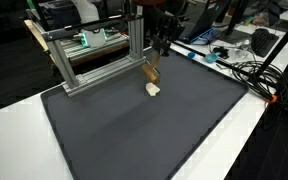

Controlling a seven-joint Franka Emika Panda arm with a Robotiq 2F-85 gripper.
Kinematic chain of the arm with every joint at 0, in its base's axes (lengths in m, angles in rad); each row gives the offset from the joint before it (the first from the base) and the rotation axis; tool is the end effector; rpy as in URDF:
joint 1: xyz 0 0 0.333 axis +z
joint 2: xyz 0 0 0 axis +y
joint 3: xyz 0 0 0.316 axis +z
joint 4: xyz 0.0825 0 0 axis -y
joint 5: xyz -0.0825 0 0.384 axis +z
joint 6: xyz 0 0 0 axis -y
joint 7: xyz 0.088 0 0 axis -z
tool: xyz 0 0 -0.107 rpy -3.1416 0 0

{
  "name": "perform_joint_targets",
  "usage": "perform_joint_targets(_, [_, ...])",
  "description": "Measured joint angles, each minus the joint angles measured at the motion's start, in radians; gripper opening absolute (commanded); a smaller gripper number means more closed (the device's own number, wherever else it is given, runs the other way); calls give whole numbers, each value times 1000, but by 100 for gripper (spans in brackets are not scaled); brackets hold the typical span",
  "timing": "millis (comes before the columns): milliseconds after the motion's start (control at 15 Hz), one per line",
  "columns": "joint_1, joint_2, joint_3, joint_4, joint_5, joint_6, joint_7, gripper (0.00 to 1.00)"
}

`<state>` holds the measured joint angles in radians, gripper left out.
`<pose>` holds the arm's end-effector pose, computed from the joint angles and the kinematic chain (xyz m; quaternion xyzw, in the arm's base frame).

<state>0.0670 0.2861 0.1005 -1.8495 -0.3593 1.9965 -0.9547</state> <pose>0.6067 0.0774 0.3624 0.7884 0.5945 -0.1166 0.1067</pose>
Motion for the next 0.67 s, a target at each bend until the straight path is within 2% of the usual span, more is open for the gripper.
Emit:
perform_joint_targets(67, [0, 2, 0, 11, 0, -3, 0, 22])
perform_joint_targets(667, [2, 79, 0, 70, -5, -4, 0, 22])
